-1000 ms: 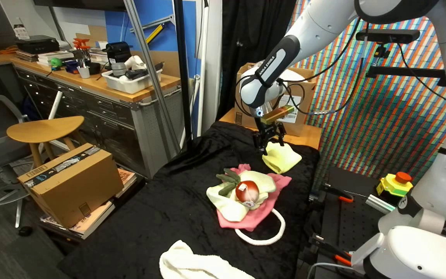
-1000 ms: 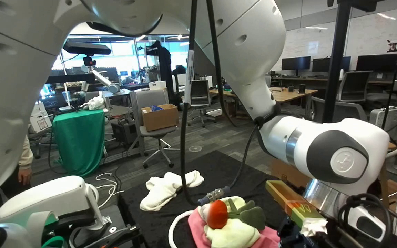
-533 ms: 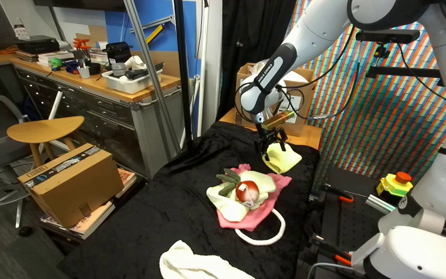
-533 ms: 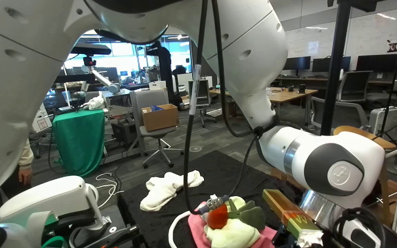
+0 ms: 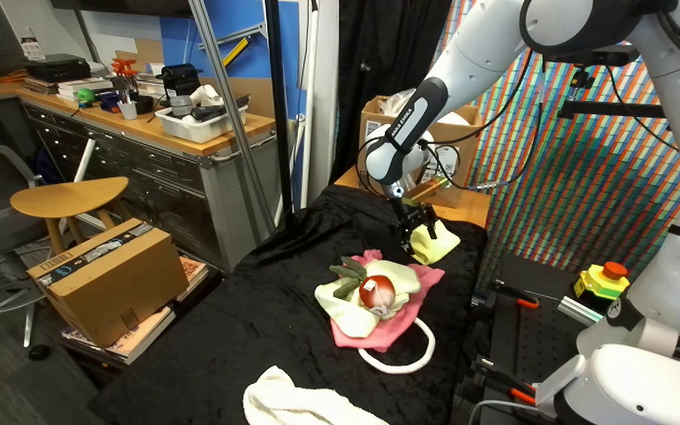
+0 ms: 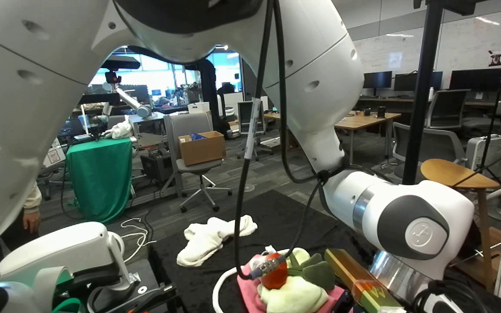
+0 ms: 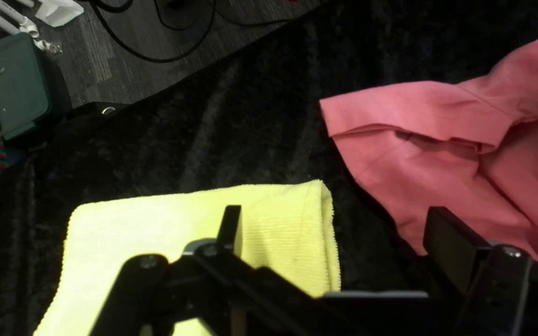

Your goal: Stack the objects on the table together

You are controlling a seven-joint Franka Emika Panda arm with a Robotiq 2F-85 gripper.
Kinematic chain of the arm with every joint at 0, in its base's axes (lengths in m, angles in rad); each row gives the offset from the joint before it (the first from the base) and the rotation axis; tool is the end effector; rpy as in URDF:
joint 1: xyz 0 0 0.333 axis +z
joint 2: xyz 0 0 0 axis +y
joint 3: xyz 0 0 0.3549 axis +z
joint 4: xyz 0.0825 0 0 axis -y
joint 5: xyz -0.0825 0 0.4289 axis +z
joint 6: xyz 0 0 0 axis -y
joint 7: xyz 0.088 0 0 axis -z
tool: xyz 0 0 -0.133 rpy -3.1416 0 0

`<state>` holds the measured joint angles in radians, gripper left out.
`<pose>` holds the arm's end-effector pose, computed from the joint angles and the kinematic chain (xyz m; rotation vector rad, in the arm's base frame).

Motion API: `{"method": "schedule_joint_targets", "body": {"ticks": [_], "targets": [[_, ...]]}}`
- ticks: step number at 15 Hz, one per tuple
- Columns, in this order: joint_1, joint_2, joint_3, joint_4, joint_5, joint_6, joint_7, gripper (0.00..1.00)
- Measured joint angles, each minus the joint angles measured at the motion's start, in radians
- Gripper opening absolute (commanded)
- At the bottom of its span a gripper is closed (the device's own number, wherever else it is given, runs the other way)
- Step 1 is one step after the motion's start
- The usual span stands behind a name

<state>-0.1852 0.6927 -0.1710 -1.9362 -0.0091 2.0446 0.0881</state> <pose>0.5364 -0.2076 0.0665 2.8958 -0.6342 -0.8944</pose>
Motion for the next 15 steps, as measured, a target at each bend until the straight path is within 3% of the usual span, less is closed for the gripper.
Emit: {"method": "schedule_joint_targets", "body": {"ticks": [15], "targets": [[-0.048, 0.091, -0.002, 0.047, 0.0, 0.0, -0.073, 1.0]]}}
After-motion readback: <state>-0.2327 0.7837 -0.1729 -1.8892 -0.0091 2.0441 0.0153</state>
